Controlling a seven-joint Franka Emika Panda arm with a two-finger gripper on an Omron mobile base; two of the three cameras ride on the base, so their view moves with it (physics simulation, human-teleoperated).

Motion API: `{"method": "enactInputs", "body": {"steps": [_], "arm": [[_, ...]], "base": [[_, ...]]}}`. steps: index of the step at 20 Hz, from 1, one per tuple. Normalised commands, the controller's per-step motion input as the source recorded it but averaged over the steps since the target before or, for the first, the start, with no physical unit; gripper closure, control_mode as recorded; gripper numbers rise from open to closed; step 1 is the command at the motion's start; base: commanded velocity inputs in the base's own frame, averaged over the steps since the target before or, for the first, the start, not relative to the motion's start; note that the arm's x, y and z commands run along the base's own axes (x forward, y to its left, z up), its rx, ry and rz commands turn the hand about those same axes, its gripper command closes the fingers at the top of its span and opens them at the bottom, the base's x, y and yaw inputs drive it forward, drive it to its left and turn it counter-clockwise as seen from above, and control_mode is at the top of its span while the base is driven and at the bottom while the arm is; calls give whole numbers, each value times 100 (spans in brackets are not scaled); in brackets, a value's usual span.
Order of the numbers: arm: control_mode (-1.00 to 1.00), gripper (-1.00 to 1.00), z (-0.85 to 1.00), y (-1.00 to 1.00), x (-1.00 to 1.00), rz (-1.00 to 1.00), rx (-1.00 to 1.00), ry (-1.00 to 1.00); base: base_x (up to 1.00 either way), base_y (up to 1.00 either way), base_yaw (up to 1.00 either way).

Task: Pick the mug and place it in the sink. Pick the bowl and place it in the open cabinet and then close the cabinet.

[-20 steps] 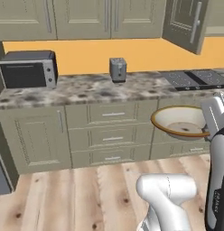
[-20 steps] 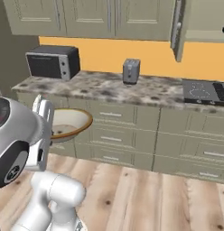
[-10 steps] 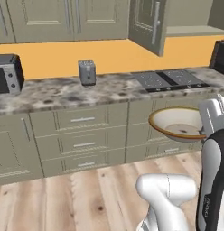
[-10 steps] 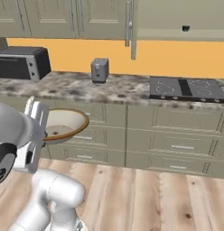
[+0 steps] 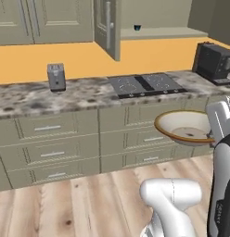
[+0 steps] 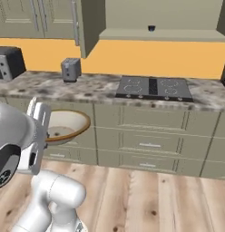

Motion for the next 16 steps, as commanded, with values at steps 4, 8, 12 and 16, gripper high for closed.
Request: {"method": "enactInputs", "body": {"steps": [4, 8, 12, 16], "arm": [[100, 100, 0, 0, 0, 0, 0, 0], [100, 100, 0, 0, 0, 0, 0, 0], [100, 100, 0, 0, 0, 0, 0, 0], [100, 100, 0, 0, 0, 0, 0, 0]], "base": [[35, -90, 0], [55, -46, 0], [76, -11, 0], [92, -6, 0]]}}
